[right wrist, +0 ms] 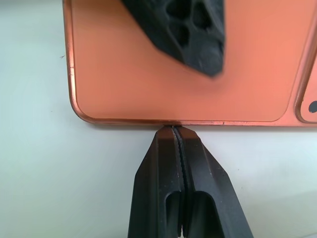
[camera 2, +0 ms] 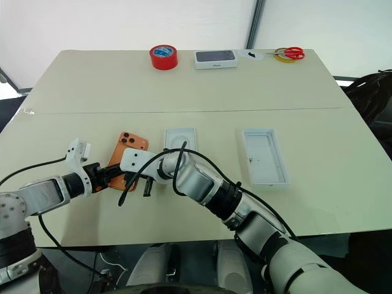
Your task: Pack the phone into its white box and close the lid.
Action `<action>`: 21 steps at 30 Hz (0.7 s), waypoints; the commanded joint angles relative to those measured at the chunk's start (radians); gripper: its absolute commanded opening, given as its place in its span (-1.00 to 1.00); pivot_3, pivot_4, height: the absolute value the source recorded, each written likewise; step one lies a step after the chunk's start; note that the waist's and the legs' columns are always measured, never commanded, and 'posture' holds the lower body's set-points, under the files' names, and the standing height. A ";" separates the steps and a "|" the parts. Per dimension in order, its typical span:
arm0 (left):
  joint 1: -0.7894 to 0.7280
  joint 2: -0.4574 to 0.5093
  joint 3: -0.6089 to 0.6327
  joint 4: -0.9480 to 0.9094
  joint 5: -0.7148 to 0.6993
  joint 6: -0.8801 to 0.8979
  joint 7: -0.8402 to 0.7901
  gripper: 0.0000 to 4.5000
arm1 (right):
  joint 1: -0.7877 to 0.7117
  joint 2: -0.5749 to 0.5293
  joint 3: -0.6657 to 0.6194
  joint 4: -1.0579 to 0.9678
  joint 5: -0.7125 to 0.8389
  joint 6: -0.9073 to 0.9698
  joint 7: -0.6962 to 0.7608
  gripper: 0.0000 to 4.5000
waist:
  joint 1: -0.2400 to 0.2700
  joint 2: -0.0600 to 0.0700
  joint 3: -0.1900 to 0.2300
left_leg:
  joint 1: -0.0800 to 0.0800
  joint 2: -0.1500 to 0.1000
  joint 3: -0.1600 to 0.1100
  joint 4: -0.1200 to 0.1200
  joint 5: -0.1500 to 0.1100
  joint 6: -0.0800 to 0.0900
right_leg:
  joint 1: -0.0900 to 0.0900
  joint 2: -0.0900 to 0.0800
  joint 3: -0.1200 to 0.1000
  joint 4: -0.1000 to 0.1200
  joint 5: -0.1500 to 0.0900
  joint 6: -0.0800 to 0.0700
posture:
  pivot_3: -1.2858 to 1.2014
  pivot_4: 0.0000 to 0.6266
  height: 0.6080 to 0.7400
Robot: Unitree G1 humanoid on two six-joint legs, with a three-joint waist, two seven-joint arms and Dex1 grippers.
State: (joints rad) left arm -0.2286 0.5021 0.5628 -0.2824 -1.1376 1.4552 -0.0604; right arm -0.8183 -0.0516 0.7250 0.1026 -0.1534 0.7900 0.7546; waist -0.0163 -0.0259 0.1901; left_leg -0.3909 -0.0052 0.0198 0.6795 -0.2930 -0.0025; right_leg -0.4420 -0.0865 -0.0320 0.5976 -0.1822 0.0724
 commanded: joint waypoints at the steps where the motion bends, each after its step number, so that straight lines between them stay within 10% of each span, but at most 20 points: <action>1: -0.008 0.022 0.013 0.001 -0.005 -0.021 -0.013 -0.30 | 0.005 0.000 0.004 -0.021 -0.004 -0.004 0.003 -1.00 | 0.000 0.000 0.000 | 0.000 0.000 0.000 0.000 0.000 0.000 | 0.000 0.000 0.000 0.000 0.000 0.000 | 0.03 -0.52 0.87; 14: 0.024 0.047 0.029 0.008 -0.018 -0.032 -0.031 -0.30 | -0.014 -0.041 -0.041 -0.034 0.000 -0.005 0.009 -1.00 | 0.002 0.000 0.000 | 0.000 0.000 0.000 0.000 0.000 0.000 | 0.000 -0.001 0.000 0.000 0.000 0.000 | 0.03 -0.52 0.87; 21: 0.054 0.034 0.057 -0.012 -0.092 -0.042 -0.005 -0.99 | -0.013 -0.113 -0.086 -0.126 0.011 0.007 0.031 -1.00 | -0.001 0.001 0.000 | 0.000 0.000 0.000 -0.001 0.000 0.000 | 0.000 -0.002 0.000 -0.001 0.000 0.000 | 0.03 -0.52 0.87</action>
State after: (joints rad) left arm -0.1966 0.5369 0.6029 -0.2910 -1.2224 1.4159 -0.0992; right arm -0.8186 -0.1550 0.6794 0.0473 -0.1514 0.8004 0.7758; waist -0.0170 -0.0249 0.1906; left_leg -0.3909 -0.0053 0.0199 0.6782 -0.2932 -0.0027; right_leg -0.4425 -0.0881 -0.0324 0.5966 -0.1823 0.0721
